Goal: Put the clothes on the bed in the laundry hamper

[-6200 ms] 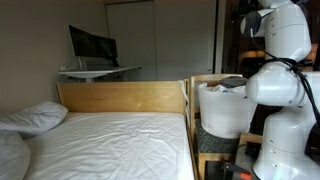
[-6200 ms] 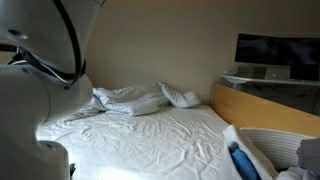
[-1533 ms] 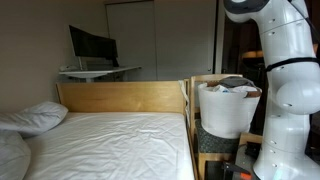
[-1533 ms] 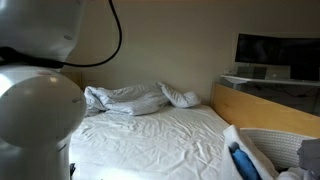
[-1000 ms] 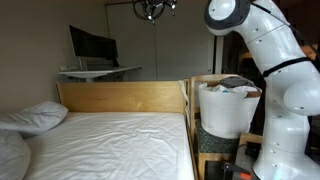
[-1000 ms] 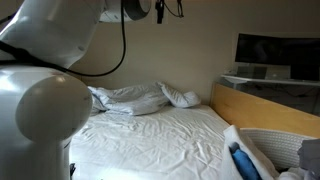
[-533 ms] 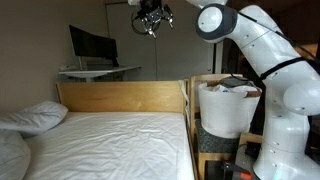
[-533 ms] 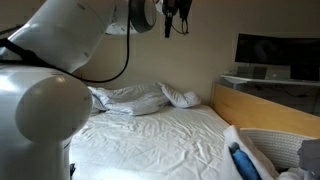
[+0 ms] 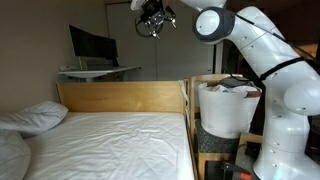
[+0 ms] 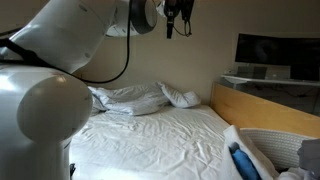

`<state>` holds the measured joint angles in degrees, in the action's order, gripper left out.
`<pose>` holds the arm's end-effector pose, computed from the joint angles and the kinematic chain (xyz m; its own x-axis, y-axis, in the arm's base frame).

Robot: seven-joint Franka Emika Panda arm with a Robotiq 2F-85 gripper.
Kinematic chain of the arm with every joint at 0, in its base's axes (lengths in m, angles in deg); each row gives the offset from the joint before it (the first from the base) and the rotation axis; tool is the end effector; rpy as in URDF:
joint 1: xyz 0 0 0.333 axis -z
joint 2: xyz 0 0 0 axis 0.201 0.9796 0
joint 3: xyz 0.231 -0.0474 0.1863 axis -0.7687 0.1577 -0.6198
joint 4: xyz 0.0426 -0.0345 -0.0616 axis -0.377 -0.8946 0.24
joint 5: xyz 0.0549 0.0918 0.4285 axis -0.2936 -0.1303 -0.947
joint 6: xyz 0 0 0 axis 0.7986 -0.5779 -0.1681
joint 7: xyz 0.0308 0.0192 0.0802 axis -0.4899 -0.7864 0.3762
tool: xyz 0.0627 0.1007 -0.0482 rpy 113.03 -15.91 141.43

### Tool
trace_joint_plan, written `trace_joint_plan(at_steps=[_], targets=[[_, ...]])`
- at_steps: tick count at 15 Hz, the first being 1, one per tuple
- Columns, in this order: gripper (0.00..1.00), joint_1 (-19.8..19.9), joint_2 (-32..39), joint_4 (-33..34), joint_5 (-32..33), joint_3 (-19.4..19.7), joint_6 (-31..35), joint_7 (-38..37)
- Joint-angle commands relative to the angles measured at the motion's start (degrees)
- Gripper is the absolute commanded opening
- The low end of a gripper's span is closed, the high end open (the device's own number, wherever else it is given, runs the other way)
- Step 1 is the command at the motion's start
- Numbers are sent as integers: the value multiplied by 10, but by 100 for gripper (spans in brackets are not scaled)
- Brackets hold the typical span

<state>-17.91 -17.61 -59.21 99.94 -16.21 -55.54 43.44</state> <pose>0.5640 0.0075 0.7019 -0.4367 0.8996 0.0080 0.7724 0.3795 -0.5093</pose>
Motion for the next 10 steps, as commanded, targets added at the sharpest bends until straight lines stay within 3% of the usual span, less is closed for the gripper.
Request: trace_joint_plan(at_steps=[1, 6, 10], targets=[[100, 20, 18, 5, -43, -14, 24, -23], [100, 33, 71, 11, -129, -45, 135, -22], [100, -3, 102, -2, -152, -71, 165, 37]])
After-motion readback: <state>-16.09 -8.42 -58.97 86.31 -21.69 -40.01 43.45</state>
